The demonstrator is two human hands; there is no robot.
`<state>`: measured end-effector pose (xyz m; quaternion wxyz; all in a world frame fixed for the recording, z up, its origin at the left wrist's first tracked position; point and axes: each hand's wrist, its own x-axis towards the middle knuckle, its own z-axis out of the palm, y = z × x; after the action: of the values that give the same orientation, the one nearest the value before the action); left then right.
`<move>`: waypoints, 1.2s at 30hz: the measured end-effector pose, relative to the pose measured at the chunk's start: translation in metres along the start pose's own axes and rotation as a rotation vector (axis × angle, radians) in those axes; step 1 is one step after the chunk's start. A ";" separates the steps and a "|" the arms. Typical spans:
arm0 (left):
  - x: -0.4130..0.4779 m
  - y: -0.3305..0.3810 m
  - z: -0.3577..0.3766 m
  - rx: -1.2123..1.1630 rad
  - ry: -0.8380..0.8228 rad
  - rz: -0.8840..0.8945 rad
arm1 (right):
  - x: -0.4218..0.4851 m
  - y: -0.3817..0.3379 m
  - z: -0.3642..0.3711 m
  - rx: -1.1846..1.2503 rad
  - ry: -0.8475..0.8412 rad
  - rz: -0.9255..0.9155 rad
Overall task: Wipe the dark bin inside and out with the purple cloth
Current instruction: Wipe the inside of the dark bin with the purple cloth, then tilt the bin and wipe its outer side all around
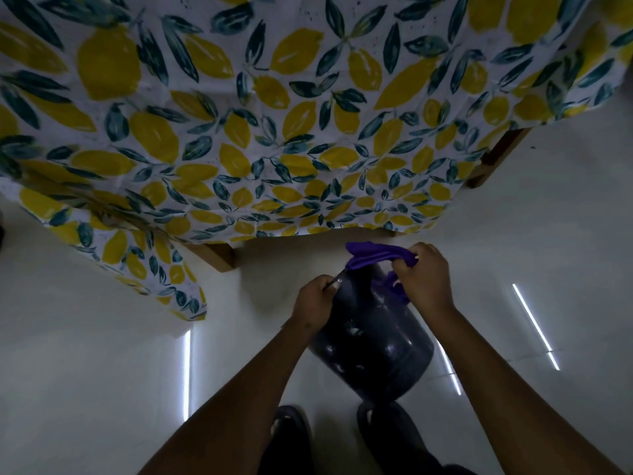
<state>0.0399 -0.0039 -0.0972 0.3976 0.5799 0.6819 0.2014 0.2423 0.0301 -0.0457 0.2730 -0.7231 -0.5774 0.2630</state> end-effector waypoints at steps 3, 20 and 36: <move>0.000 -0.008 0.003 -0.013 0.056 -0.055 | -0.005 0.011 0.009 -0.022 -0.065 0.023; 0.000 -0.033 0.000 -0.007 0.073 -0.154 | -0.059 0.053 0.099 -0.286 -0.415 -0.382; -0.009 -0.056 0.003 -0.163 0.067 -0.237 | -0.074 0.096 0.118 -0.221 -0.333 -0.149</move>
<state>0.0068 -0.0268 -0.1375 0.4411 0.4543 0.7399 0.2271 0.2119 -0.0490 -0.1921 0.1116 -0.6506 -0.6918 0.2927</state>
